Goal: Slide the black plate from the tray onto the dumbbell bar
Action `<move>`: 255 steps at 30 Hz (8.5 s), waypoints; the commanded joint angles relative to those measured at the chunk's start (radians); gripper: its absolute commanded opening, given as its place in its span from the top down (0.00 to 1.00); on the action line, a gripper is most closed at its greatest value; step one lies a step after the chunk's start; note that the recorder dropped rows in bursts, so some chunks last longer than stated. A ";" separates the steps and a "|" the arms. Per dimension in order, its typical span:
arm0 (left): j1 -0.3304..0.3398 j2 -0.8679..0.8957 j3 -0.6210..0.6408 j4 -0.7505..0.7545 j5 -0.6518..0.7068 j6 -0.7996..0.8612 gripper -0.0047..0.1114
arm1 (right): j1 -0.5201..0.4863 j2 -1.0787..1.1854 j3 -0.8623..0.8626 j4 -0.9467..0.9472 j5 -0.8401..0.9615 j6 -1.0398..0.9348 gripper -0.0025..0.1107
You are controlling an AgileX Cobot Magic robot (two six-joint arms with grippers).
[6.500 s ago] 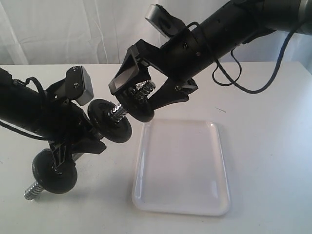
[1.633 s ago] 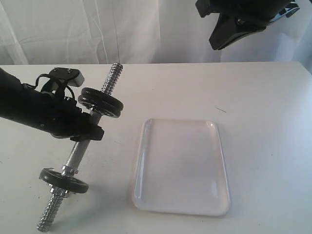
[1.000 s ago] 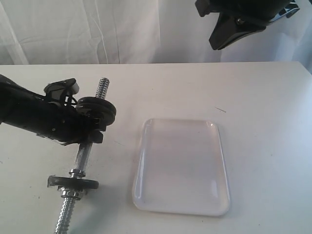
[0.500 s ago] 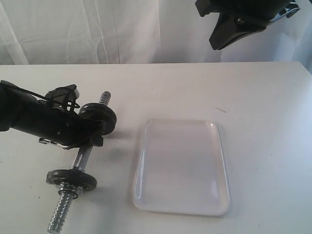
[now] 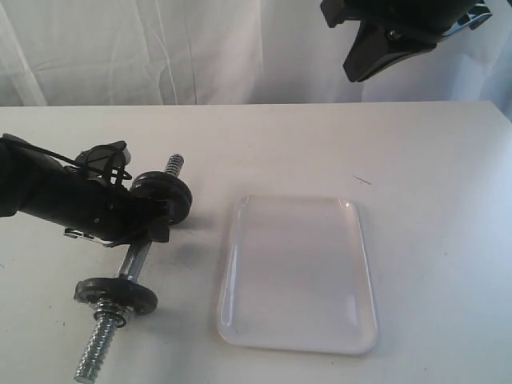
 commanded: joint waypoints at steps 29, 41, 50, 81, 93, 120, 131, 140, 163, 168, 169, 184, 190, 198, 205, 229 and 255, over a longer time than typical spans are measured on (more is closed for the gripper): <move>0.000 -0.009 -0.034 -0.078 0.004 -0.009 0.96 | -0.004 -0.009 0.002 -0.001 -0.002 0.004 0.98; 0.000 -0.010 -0.034 -0.085 0.026 -0.009 0.92 | -0.004 -0.009 0.002 -0.004 -0.002 0.004 0.98; 0.000 -0.010 -0.034 -0.093 0.040 -0.013 0.58 | -0.004 -0.009 0.002 -0.004 -0.002 0.004 0.98; 0.000 -0.010 -0.034 -0.093 0.098 -0.007 0.96 | -0.004 -0.009 0.002 -0.005 -0.002 0.004 0.98; 0.000 -0.010 -0.034 -0.084 0.107 -0.001 0.96 | -0.004 -0.009 0.002 -0.005 -0.002 0.004 0.98; 0.000 -0.011 -0.034 -0.086 0.131 0.018 0.69 | -0.004 -0.009 0.002 -0.005 -0.002 0.004 0.98; 0.002 -0.011 -0.034 -0.086 0.154 0.018 0.64 | -0.004 -0.009 0.002 -0.005 -0.002 0.004 0.98; 0.002 -0.011 -0.034 -0.086 0.149 -0.009 0.55 | -0.004 -0.009 0.002 -0.005 -0.002 0.004 0.98; 0.074 -0.116 -0.034 -0.048 0.176 -0.013 0.55 | -0.004 -0.009 0.002 -0.005 -0.002 0.004 0.98; 0.114 -0.151 -0.034 -0.021 0.227 -0.013 0.73 | -0.004 -0.009 0.002 -0.013 -0.002 0.004 0.98; 0.114 -0.163 -0.034 0.013 0.229 -0.013 0.82 | -0.004 -0.010 0.002 -0.022 -0.002 -0.001 0.98; 0.112 -0.213 -0.032 0.230 0.275 -0.061 0.96 | -0.004 -0.339 0.292 -0.060 -0.090 -0.019 0.98; 0.112 -0.145 -0.032 0.231 0.294 -0.100 0.96 | -0.004 -0.457 0.432 -0.060 -0.128 -0.019 0.98; 0.112 -0.293 -0.032 0.234 0.311 -0.034 0.96 | -0.004 -0.538 0.550 -0.104 -0.211 -0.019 0.98; 0.112 -0.608 0.068 0.226 0.319 -0.034 0.96 | -0.004 -0.725 0.721 -0.102 -0.310 -0.019 0.98; 0.112 -1.196 0.214 0.231 0.278 -0.034 0.96 | 0.016 -1.048 0.806 -0.128 -0.245 -0.072 0.98; 0.112 -1.197 0.214 0.231 0.277 -0.034 0.96 | -0.304 -1.542 1.552 -0.195 -0.797 0.060 0.98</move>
